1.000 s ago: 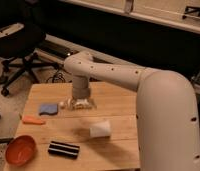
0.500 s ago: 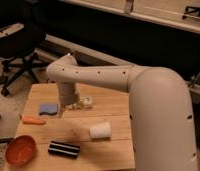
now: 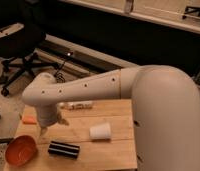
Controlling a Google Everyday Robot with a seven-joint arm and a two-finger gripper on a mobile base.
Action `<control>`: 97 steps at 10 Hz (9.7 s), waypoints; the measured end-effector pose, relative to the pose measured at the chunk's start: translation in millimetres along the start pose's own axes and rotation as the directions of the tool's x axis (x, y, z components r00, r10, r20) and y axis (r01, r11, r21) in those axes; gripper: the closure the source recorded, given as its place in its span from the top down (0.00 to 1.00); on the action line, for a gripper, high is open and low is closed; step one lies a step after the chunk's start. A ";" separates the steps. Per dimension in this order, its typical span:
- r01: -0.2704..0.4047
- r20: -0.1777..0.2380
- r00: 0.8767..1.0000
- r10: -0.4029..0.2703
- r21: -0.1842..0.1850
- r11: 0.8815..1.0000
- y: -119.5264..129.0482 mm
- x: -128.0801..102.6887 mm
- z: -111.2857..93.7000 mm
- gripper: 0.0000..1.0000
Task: Drag the ceramic bowl in a circle
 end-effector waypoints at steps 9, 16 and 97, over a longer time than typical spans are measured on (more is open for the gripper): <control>0.145 0.003 0.989 -0.145 -0.104 0.984 -125.4 -1.5 38.8 0.80; 0.184 0.114 0.977 -0.182 -0.002 0.983 -91.6 51.0 85.7 0.80; -0.086 -0.071 0.995 0.066 -0.335 0.938 75.0 297.6 -37.5 0.00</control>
